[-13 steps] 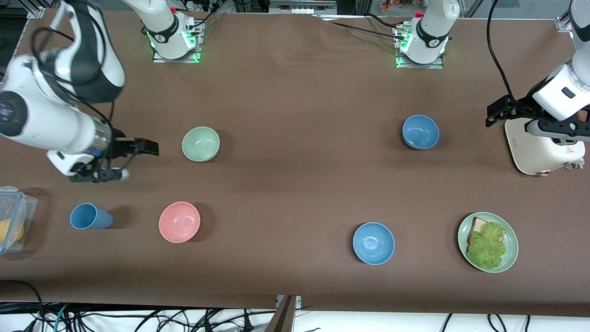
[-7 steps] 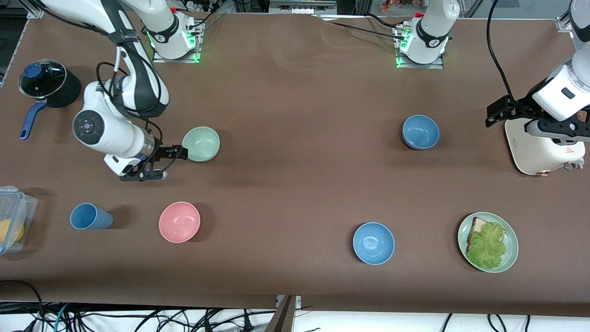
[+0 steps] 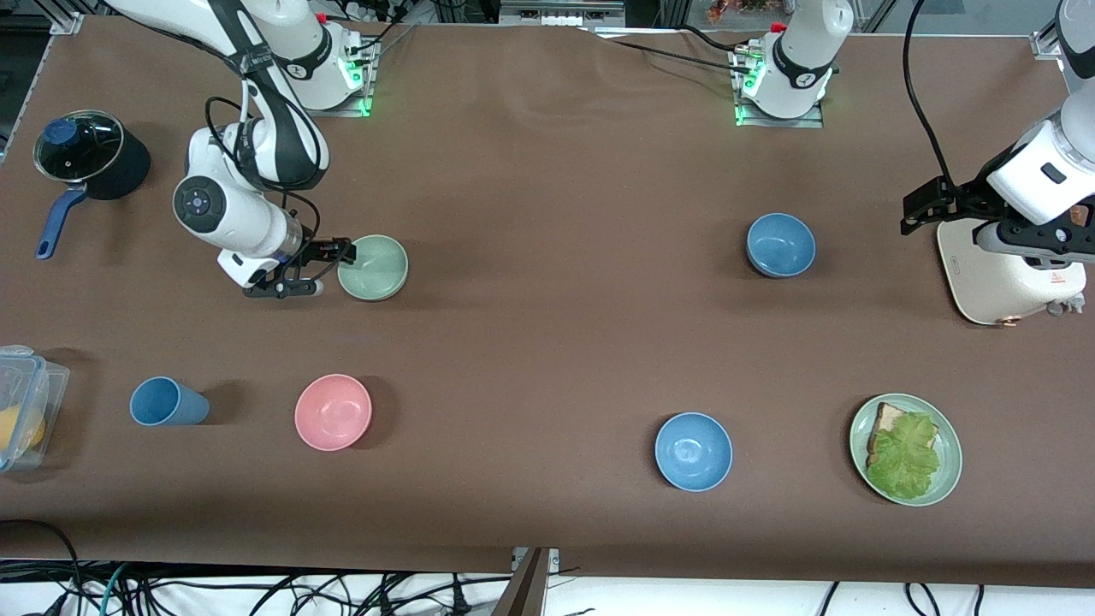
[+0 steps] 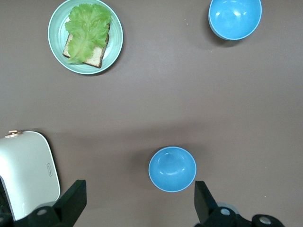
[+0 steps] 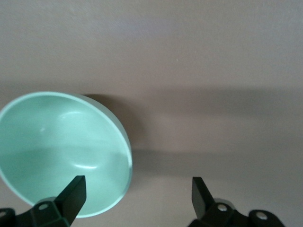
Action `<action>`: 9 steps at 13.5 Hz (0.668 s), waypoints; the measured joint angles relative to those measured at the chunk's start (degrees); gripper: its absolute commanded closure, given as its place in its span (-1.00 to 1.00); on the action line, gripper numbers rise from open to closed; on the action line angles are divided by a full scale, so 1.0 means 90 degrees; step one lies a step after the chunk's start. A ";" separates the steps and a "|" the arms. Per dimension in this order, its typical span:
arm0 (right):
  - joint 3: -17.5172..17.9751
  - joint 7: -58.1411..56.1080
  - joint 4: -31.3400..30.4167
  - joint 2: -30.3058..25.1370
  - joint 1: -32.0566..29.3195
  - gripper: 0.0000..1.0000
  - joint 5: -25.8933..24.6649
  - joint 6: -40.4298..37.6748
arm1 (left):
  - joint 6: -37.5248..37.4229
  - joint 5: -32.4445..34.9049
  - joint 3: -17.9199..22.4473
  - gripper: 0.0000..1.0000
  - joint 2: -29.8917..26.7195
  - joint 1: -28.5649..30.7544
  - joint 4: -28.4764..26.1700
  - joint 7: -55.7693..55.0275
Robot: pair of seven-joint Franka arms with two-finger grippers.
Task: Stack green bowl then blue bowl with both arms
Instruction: 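Reach the right gripper to the pale green bowl rim and grasp it, then slide the green bowl with the right gripper to the table middle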
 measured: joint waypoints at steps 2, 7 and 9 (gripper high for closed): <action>0.0000 0.0008 -0.0208 0.0038 0.0000 -0.45 0.0047 0.0326 | -0.0003 0.0000 0.0000 -1.00 0.0000 0.0000 0.0000 0.0000; 0.0000 0.0008 -0.0248 0.0213 0.0000 1.00 0.0461 0.0477 | -0.0006 0.0000 0.0000 -1.00 0.0001 0.0000 0.0001 0.0000; 0.0013 0.0008 -0.0242 0.0221 -0.0001 1.00 0.0492 0.0501 | -0.0006 0.0000 0.0000 -1.00 0.0001 0.0000 0.0002 0.0000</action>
